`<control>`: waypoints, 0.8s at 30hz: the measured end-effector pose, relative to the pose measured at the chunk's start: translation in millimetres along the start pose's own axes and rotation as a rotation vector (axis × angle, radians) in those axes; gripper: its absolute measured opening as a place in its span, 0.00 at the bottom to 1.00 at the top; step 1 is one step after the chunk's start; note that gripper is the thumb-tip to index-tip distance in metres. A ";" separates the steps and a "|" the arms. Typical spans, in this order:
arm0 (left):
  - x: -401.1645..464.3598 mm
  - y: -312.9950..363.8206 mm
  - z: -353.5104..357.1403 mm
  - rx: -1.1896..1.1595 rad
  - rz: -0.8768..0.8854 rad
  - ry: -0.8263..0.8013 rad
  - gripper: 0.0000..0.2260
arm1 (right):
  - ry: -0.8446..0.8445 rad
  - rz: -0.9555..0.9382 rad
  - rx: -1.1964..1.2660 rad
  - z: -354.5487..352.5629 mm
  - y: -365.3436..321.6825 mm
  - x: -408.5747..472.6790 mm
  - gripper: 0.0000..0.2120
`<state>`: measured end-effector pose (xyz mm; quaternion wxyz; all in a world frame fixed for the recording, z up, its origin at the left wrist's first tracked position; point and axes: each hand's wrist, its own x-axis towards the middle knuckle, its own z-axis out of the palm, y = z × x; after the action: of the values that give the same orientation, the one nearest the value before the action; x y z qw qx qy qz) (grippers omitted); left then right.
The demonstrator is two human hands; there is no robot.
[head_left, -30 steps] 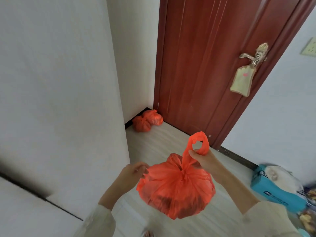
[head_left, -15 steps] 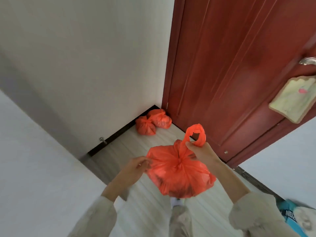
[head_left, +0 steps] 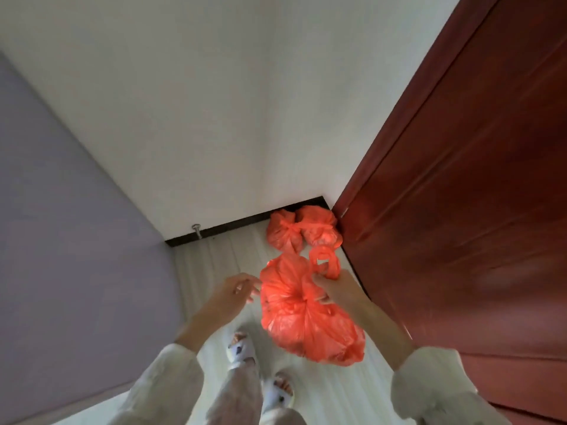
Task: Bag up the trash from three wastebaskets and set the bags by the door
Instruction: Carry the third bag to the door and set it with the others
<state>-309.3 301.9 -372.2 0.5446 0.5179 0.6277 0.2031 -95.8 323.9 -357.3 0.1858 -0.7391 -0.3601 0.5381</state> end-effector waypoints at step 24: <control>328.7 -155.8 -50.6 -0.048 -0.473 0.161 0.10 | -0.270 0.598 0.526 168.1 -21.1 411.9 0.03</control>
<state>-378.7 544.6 -639.0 0.5372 0.3257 0.7679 0.1255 -192.5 620.7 -675.0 0.1550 -0.6613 -0.0010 0.7340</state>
